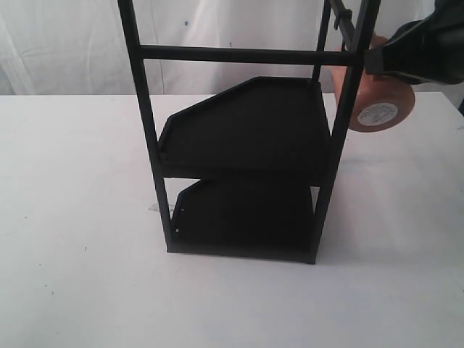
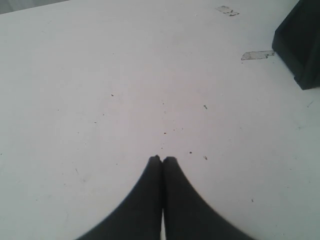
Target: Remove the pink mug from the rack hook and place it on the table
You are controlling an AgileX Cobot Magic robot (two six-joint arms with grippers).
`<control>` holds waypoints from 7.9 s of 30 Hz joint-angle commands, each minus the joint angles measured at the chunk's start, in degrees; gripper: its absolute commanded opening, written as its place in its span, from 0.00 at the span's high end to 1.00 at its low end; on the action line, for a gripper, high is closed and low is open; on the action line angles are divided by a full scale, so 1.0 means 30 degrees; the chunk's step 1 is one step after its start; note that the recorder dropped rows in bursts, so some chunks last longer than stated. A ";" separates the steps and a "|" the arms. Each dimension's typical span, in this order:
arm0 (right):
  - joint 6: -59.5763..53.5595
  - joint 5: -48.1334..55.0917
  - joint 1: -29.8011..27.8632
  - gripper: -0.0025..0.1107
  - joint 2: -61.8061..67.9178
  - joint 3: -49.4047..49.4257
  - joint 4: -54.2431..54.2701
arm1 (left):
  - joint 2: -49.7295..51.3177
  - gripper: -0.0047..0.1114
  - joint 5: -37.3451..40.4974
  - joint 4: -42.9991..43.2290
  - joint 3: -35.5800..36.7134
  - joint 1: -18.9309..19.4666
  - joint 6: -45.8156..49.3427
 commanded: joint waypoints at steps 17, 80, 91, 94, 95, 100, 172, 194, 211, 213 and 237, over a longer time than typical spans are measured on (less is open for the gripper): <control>0.1085 0.0240 0.0019 0.98 -0.0861 0.0022 -0.2123 | -0.0077 0.95 0.0083 -0.0220 0.0046 0.0069 -0.0002; 1.5107 -2.7672 0.4819 0.98 0.0033 1.7758 -1.5724 | -0.0077 0.95 0.0083 -0.0220 0.0046 0.0069 -0.0002; 1.0583 -2.9472 0.4819 0.98 0.3360 1.7758 -1.3191 | -0.0077 0.95 0.0083 -0.0220 0.0046 0.0069 -0.0002; 1.0359 -2.9723 0.4819 0.98 0.4438 1.7758 -1.3127 | -0.0077 0.95 0.0083 -0.0220 0.0046 0.0069 -0.0002; 1.0359 -2.9990 0.4819 0.98 0.4928 1.7758 -1.3391 | -0.0077 0.95 0.0083 -0.0220 0.0046 0.0069 -0.0002; 0.9799 -3.0687 0.4819 0.98 0.6430 1.7720 -1.3664 | -0.0077 0.95 0.0083 -0.0220 0.0046 0.0069 -0.0002; 1.5744 -2.9842 0.4819 0.73 0.6948 1.8864 -1.9576 | -0.0077 0.95 0.0083 -0.0220 0.0046 0.0069 -0.0002; 2.3567 -0.9211 0.4457 0.98 -0.7582 1.3242 -2.1457 | -0.0077 0.95 0.0083 -0.0220 0.0046 0.0069 -0.0002; 2.4561 0.3884 0.0008 0.98 -0.4901 0.7801 -2.5352 | -0.0077 0.95 0.0083 -0.0220 0.0046 0.0069 -0.0002; 2.4598 0.2865 0.0008 0.98 -0.5965 0.8027 -2.5352 | -0.0077 0.95 0.0083 -0.0220 0.0046 0.0069 -0.0002; 2.4647 -0.0272 0.0008 0.98 -1.8855 0.8245 -2.3744 | -0.0077 0.95 0.0083 -0.0220 0.0046 0.0069 -0.0002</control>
